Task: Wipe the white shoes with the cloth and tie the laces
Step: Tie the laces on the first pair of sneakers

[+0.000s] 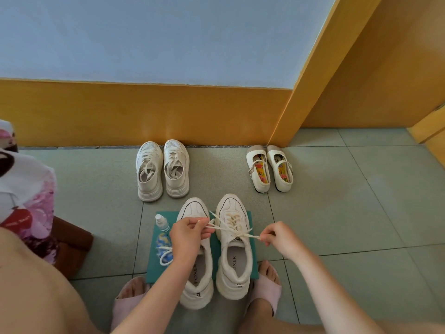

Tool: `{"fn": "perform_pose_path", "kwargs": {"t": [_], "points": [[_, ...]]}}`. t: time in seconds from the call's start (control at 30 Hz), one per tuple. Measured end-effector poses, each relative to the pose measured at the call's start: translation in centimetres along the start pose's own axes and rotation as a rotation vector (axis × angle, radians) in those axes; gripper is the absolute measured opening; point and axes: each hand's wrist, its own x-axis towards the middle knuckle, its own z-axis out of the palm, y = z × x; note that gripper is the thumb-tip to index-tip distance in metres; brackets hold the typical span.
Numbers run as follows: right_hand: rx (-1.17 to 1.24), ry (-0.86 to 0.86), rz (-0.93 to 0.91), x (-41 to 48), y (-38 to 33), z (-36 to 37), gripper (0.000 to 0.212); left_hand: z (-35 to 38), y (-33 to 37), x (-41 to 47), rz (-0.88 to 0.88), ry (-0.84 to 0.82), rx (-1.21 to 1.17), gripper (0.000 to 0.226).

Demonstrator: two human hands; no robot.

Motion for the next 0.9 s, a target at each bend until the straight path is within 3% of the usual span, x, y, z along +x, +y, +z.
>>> {"fn": "perform_pose_path", "kwargs": {"t": [0.13, 0.33, 0.47, 0.63, 0.9], "points": [[0.024, -0.007, -0.003, -0.3, 0.0, 0.2, 0.014, -0.4, 0.0, 0.1, 0.013, -0.026, 0.076, 0.004], [0.261, 0.009, -0.020, -0.6, -1.0, -0.8, 0.009, -0.9, 1.0, -0.1, 0.110, -0.152, 0.199, 0.008], [0.259, -0.007, -0.031, -0.7, -1.4, -0.6, 0.009, -1.1, 1.3, -0.4, 0.112, -0.172, 0.233, 0.006], [0.201, 0.096, 0.013, -0.6, -0.5, -0.2, 0.015, -1.7, 1.2, -0.3, 0.105, -0.108, 0.253, 0.009], [0.138, 0.123, 0.051, -0.5, 0.1, 0.0, 0.022, -1.8, 0.6, -0.5, 0.091, -0.028, 0.251, 0.006]]}}
